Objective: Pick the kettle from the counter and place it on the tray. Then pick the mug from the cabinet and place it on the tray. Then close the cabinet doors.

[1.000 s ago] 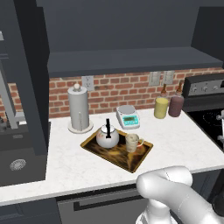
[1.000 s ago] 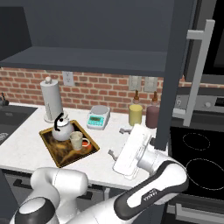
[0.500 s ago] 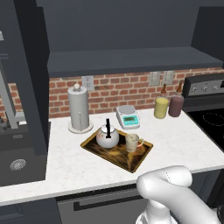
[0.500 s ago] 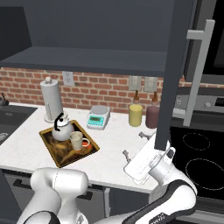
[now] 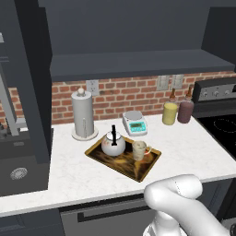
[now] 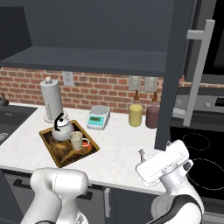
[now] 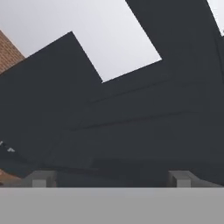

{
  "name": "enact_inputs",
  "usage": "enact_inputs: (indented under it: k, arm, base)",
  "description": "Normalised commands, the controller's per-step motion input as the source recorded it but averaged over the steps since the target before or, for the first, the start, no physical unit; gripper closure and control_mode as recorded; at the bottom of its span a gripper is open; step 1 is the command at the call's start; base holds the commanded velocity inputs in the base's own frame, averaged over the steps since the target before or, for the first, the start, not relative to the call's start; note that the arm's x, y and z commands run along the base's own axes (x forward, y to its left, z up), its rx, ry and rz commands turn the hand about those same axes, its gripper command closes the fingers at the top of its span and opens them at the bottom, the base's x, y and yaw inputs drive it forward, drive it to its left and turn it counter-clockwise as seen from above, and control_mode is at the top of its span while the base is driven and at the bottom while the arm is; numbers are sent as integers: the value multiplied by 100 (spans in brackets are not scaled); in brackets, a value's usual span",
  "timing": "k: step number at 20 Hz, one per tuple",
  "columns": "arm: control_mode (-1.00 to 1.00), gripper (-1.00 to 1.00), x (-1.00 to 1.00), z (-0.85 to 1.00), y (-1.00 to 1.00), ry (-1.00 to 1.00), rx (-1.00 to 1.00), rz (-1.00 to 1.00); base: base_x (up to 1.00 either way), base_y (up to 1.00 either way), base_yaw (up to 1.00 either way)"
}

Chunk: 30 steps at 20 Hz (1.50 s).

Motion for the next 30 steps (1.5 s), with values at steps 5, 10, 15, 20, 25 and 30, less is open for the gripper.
enact_inputs:
  k: [5,10,15,20,25,30]
  arm:
    - [-100,-100,1,8,-50,0,9,-12]
    - [-100,-100,0,30,-49,-3,10,-8]
    - [-100,-100,0,39,-35,-3,5,-7]
    - [-100,-100,0,39,-16,-2,0,-3]
    - [-100,-100,-7,40,-1,-11,-4,0]
    - [-100,-100,-19,43,3,-23,-13,0]
  base:
    - [0,0,0]
    - [0,0,0]
    - [0,0,0]
    - [0,0,0]
    - [0,0,0]
    - [0,0,0]
